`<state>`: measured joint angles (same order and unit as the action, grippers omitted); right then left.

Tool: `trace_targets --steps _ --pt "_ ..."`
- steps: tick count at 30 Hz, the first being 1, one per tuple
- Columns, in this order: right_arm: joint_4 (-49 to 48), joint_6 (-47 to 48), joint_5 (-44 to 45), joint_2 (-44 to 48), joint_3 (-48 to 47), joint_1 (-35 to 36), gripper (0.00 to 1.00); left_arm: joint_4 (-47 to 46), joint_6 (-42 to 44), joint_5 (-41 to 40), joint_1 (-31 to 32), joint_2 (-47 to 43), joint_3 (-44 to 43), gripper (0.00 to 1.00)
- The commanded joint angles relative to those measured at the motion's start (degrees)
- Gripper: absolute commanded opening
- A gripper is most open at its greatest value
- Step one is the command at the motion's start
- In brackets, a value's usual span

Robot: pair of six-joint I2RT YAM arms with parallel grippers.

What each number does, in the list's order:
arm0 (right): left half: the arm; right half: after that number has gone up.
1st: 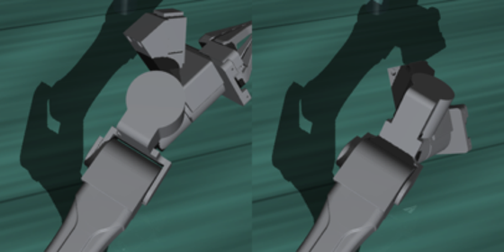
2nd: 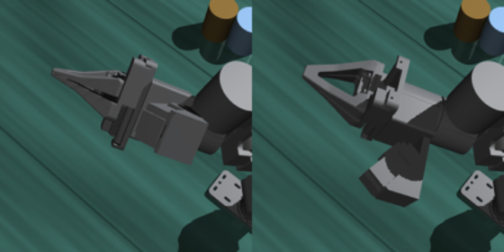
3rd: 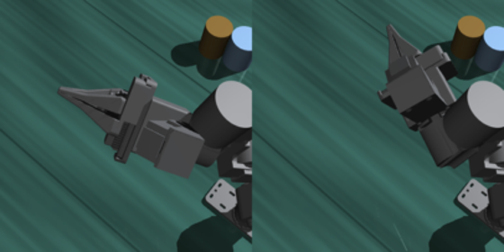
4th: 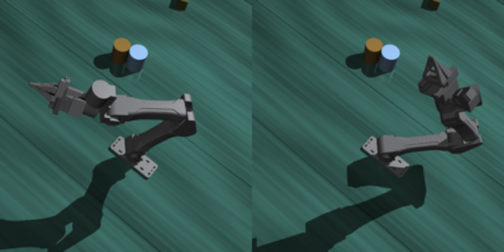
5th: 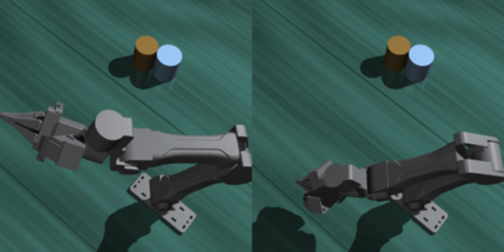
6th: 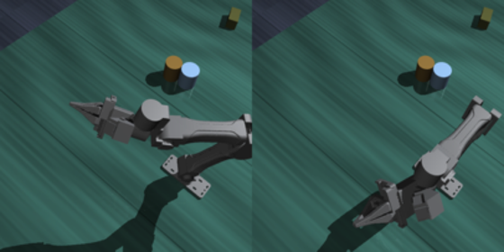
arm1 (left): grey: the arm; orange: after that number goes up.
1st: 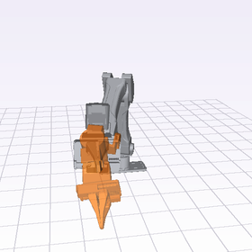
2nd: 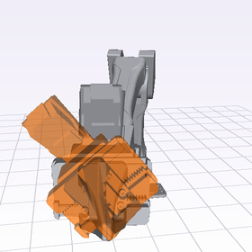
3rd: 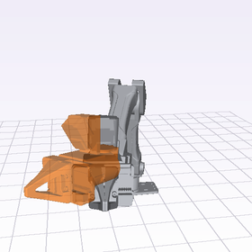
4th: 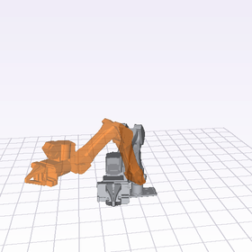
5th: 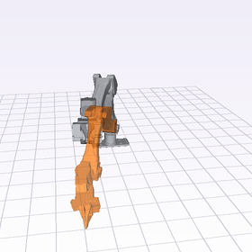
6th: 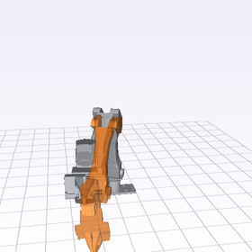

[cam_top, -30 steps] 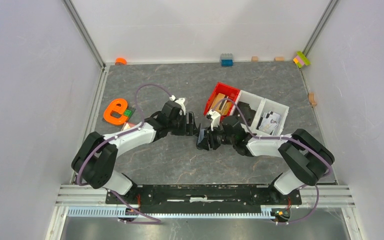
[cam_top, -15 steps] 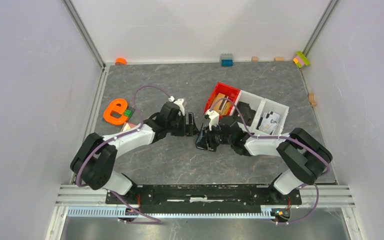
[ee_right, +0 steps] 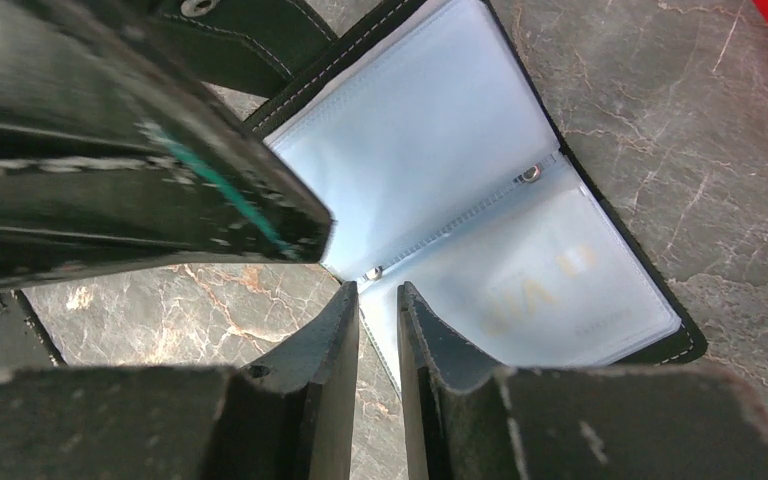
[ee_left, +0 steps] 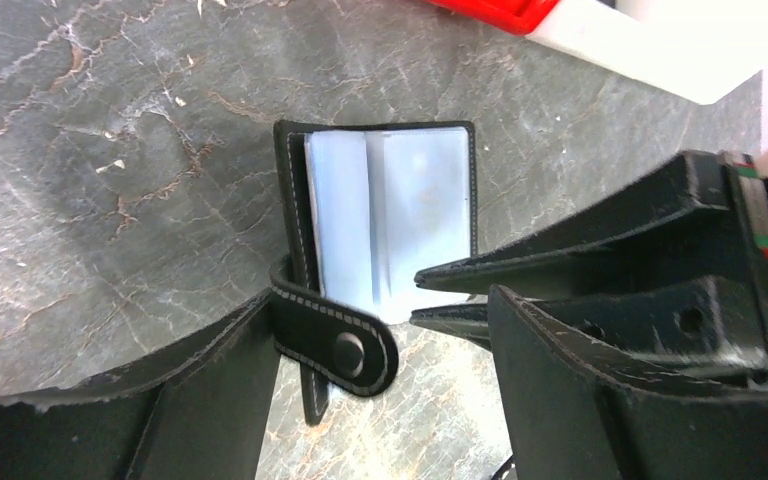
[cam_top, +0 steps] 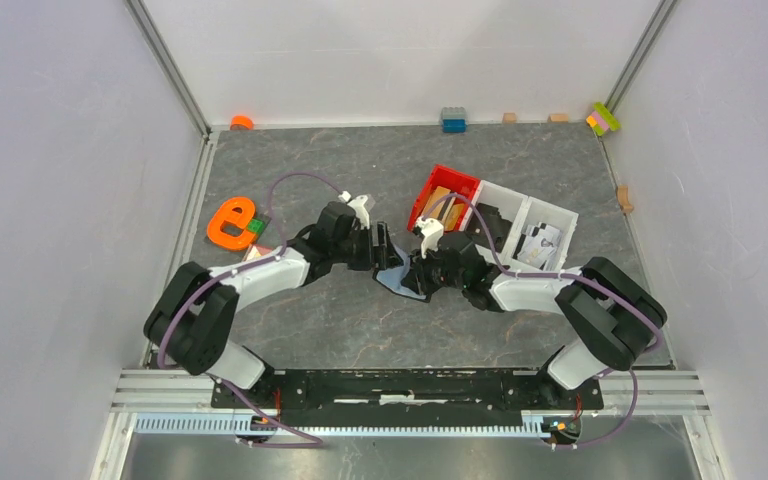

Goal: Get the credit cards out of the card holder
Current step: Pick up the card holder from the center of the board.

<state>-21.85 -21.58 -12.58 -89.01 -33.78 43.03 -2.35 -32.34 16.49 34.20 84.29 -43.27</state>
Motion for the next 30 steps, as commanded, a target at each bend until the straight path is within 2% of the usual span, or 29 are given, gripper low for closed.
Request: trace_targets --steps 1,8,10,14,23,26,28,29,30 --pt "-1.64 0.49 0.36 -1.76 -2.47 -0.04 0.26 1.42 -0.69 3.06 -0.08 4.89 -4.01 0.79" --pt "-1.36 0.67 2.06 -0.37 -1.96 -0.04 0.26 2.05 -0.06 0.64 -0.01 4.43 -4.06 0.75" --pt "-0.96 0.84 3.23 0.79 -1.57 -0.13 0.26 3.88 0.09 0.2 -0.09 4.85 -4.43 0.71" --pt "-1.18 1.28 5.26 4.73 0.33 -0.22 0.26 3.84 -0.18 0.48 -0.05 6.75 -4.94 0.52" --pt "-2.29 1.0 11.47 14.09 5.37 -1.26 0.26 2.61 -1.01 3.99 -0.26 8.7 -5.44 0.39" --pt "-1.72 0.55 11.79 14.39 5.39 -1.85 0.26 2.59 -1.0 4.57 -0.38 8.74 -5.34 0.22" --pt "-1.37 0.08 11.51 14.42 5.45 -2.3 0.26 0.51 -1.16 6.83 -0.61 9.12 -5.38 0.07" --pt "-1.3 -0.12 11.0 14.54 5.48 -2.52 0.26 -0.43 -1.36 7.93 -0.78 9.3 -5.35 0.03" --pt "-1.2 -0.33 10.49 14.71 5.47 -2.82 0.26 -1.41 -1.69 9.26 -0.86 9.16 -5.13 0.02"
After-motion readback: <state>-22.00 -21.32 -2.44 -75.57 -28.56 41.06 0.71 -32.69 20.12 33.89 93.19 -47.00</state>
